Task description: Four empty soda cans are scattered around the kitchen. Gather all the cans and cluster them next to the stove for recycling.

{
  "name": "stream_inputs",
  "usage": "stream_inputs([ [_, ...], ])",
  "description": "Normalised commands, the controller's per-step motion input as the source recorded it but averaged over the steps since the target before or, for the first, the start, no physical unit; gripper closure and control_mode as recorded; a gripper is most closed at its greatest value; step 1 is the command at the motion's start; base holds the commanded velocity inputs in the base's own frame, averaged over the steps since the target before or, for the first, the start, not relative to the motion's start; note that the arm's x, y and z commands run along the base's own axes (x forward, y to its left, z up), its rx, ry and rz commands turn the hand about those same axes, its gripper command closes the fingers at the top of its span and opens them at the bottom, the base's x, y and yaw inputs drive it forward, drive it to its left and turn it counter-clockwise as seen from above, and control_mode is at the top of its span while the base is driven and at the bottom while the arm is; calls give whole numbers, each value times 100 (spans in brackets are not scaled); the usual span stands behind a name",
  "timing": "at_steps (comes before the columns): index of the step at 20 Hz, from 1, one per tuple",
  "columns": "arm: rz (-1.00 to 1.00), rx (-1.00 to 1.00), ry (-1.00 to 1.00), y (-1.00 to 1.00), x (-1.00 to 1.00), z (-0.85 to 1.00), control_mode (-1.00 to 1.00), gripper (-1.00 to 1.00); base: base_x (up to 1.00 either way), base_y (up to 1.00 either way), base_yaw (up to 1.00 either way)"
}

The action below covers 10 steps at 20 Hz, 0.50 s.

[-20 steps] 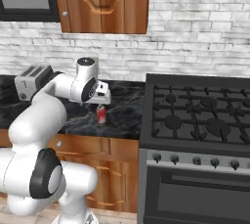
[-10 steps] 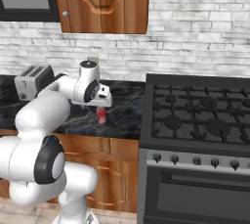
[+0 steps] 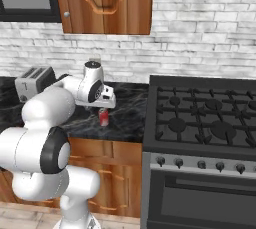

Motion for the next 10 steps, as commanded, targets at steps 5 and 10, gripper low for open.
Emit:
stream_inputs([
  [5,-1,0,3,0,15,-11,-100,-100,0,0,0],
  [10,-1,0,2,2,16,-15,-100,-100,0,0,0],
])
